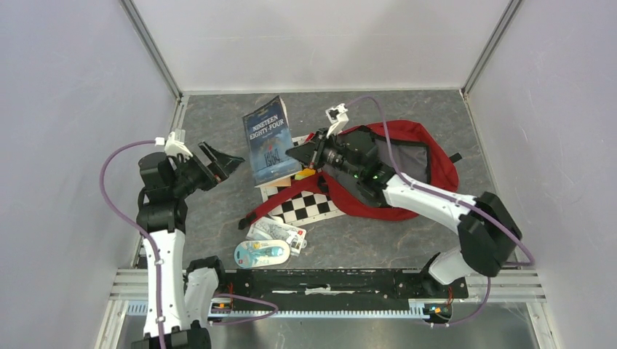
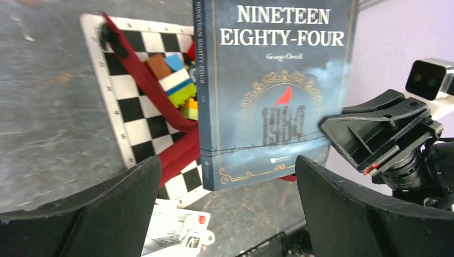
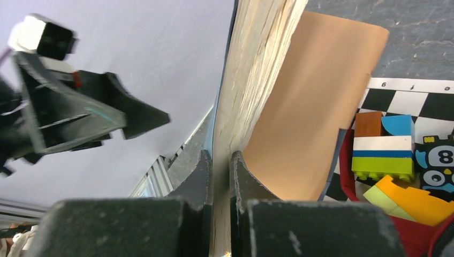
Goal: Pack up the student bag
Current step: Pick up the book from the center of the board.
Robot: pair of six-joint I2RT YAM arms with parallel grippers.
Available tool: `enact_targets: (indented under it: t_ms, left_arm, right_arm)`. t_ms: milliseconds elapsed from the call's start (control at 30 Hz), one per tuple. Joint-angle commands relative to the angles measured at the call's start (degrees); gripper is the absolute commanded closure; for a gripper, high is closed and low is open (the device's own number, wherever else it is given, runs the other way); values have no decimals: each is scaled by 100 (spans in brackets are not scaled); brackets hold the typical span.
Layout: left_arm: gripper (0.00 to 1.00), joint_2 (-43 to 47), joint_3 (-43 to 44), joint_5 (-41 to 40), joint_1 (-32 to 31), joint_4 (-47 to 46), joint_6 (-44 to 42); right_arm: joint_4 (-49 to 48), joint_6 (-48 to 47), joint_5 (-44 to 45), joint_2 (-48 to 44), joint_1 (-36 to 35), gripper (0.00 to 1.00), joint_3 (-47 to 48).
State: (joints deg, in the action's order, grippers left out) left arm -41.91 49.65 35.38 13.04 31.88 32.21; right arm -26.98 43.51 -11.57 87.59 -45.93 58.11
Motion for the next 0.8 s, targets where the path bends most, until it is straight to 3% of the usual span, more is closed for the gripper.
enact_targets:
  t_ms: [0,167,367,600,633,767]
  left_arm:
    - [0,-326,-301,1483,21,-1018,588]
    - [0,-615,-275,1947,15,-1417,816]
    - [0,-671,-613,2507,-48,-2964,2098]
    - [0,-838,-522,2505,-389,-2986,2154]
    - [5,-857,-499,2487,-451,-3002,2158]
    - [43,-798,-439,2433,-486,-3005,2158]
  right_arm:
    - [-1104,44,-181,-921,-12,100,-171]
    - [-1478,407,-495,-1274,-16,100,-374]
    - [-1759,604,-743,-1243,-47,100,-332]
    - [-1691,534,-933,-1022,-221,100,-38]
    - [-1598,511,-943,-1011,-253,100,0]
    - [-1037,211,-705,-1110,-294,100,-9]
